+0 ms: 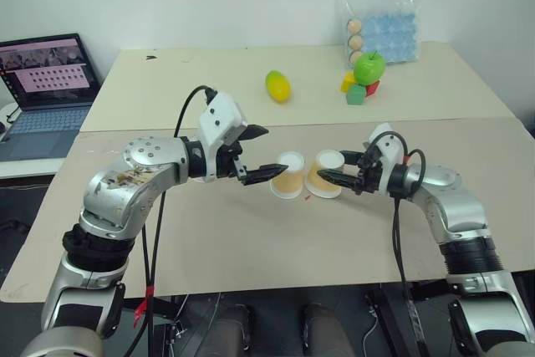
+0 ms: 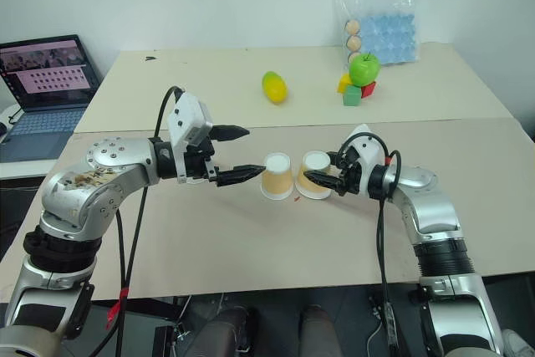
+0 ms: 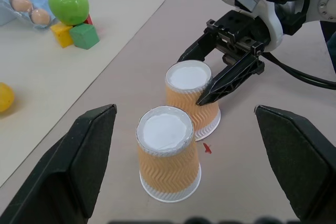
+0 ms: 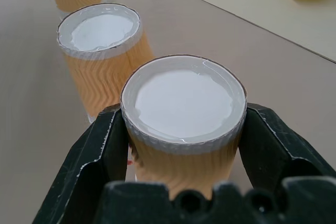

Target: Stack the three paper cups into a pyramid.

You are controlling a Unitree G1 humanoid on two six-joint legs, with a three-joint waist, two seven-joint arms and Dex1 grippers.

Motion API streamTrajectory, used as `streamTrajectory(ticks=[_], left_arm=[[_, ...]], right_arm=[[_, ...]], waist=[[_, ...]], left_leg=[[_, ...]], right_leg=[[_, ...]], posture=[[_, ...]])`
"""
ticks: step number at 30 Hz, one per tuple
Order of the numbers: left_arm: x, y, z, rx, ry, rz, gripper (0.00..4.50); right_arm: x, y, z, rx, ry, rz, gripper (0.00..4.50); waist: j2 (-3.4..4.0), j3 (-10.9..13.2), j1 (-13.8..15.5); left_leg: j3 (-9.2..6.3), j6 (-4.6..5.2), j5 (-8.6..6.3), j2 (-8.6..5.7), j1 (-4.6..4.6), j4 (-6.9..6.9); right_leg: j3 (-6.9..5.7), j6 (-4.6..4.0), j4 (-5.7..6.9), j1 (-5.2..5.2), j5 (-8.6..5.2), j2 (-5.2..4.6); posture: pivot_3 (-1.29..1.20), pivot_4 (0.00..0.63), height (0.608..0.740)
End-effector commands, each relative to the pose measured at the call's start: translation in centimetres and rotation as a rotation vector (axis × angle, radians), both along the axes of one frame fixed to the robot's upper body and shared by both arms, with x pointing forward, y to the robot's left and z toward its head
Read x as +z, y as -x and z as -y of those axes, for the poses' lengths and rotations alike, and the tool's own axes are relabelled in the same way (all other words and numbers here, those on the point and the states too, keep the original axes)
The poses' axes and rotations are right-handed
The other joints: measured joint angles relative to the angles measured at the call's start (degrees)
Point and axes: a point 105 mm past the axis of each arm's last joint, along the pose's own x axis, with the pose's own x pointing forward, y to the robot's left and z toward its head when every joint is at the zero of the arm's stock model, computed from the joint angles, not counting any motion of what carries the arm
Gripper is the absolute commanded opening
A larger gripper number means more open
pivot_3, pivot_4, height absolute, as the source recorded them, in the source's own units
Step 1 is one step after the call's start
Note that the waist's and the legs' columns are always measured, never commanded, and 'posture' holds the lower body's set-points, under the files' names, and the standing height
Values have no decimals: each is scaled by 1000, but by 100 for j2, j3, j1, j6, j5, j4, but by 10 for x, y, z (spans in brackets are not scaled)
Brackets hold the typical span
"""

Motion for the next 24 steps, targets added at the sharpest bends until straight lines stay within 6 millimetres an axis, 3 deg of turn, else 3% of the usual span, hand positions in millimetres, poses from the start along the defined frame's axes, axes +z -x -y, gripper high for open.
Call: streamTrajectory(ticks=[1,2,4,6,14,24], left_arm=[[13,4,-1,4,12,54,4500],[13,3,-2,7,12,54,4500],[14,3,-3,13,13,58,4500],[14,3,-3,17,15,62,4500],[16,-1,-4,22,28,62,4500],[16,-1,-2,21,35,61,4500]], right_arm=[[6,-4,-4,11,10,41,2764],[6,-5,-4,8,13,49,2764],[6,-7,-4,-3,9,58,3779],[5,-8,-4,-11,-3,54,4390],[16,-4,0,2,-39,44,4457],[24,8,74,-137,55,15,4457]], waist=[[0,0,-5],[0,0,-7],[0,0,-8],[0,0,-1],[0,0,1],[0,0,40]], left_leg=[[0,0,0,0,1,0],[0,0,0,0,1,0],[0,-1,0,1,3,0],[0,-1,1,2,3,0],[0,-3,0,1,0,0],[0,-3,-1,1,-3,0]], right_leg=[[0,0,0,0,0,0],[0,0,0,0,0,0],[0,-1,1,0,1,2],[0,-1,1,0,1,3],[1,-4,1,-3,3,3],[-2,-4,-3,-1,3,3]], posture=[[0,150,740],[0,150,740],[0,150,740],[0,150,740],[0,150,740],[0,150,740]])
